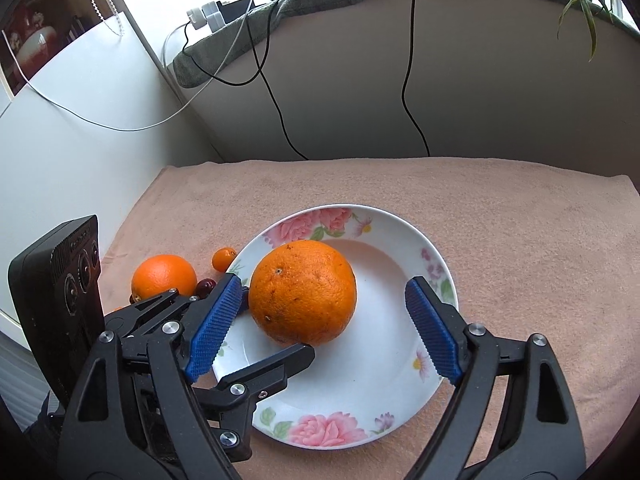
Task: Organize fruits
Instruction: 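Open the right tool and withdraw it from the orange on the plate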
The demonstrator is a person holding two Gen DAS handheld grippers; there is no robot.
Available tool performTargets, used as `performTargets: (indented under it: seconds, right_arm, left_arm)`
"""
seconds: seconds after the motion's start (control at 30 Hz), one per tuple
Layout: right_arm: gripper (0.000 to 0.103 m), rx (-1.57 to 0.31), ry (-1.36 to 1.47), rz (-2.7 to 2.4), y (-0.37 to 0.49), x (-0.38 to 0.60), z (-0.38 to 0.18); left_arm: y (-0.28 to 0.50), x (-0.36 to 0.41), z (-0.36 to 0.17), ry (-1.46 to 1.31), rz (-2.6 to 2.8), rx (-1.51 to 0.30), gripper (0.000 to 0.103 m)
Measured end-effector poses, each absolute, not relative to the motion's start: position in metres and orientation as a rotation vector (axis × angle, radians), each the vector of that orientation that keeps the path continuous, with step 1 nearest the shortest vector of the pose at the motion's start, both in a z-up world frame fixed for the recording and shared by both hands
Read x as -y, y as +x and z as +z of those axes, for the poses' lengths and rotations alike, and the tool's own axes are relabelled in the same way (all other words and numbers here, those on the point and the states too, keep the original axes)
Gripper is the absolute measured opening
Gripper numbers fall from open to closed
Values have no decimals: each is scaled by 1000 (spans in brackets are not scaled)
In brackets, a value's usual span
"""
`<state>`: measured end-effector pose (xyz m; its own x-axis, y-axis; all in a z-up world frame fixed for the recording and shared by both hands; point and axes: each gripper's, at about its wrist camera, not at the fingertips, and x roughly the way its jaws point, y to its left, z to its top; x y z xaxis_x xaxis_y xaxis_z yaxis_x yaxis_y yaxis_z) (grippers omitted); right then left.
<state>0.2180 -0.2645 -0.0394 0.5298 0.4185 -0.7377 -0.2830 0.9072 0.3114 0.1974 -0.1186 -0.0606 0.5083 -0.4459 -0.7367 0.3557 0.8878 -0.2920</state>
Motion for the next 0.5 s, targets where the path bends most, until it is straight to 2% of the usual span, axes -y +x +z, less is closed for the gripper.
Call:
performTargets:
  seconds: [0.5]
  right_arm:
    - [87,-789,140,391,178,260,-1]
  left_arm:
    - [165,102,-24,-88,-456,-812,73]
